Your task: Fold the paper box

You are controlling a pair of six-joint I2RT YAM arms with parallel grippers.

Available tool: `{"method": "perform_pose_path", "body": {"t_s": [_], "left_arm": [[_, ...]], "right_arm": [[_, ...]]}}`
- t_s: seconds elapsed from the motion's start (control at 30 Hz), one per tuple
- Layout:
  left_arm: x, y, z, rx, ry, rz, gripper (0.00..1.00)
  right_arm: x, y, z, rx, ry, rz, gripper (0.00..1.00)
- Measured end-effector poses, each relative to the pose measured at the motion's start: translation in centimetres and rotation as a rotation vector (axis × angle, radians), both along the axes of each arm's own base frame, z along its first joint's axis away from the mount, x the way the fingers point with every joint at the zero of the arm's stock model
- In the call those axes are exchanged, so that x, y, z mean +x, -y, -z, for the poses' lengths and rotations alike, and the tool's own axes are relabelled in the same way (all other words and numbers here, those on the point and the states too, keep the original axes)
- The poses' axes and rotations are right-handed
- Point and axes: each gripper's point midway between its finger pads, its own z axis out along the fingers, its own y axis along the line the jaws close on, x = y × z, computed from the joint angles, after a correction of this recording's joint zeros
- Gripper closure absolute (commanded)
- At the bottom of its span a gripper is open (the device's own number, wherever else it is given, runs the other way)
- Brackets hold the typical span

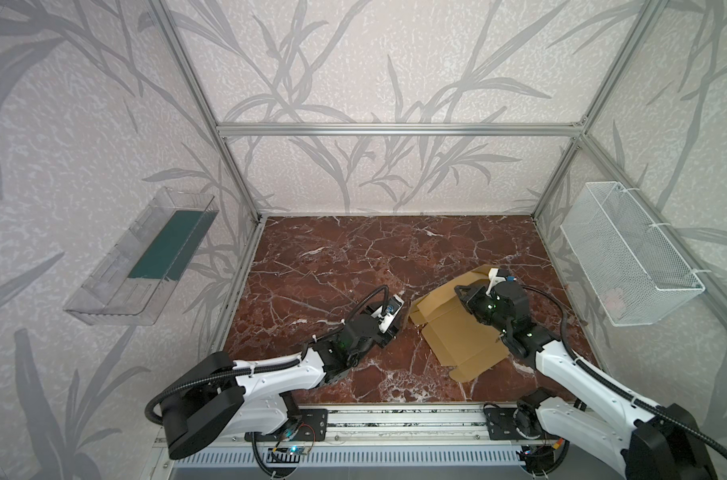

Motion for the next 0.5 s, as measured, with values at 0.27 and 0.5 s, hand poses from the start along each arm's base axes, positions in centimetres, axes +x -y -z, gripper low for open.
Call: {"method": "perform_pose_path", "body": {"t_s": [0.27,0.5], "left_arm": [[2.4,0.7,1.1,-0.001,-0.021,-0.023,0.40],[2.7,2.5,1.5,-0.054,-0.050,0.017,0.40]], "right_arm": [[0.2,-0.1,0.1,0.000,0.000,0.001,1.00],[0.4,-0.1,0.1,0.000,0.001,0.002,1.00]]}}
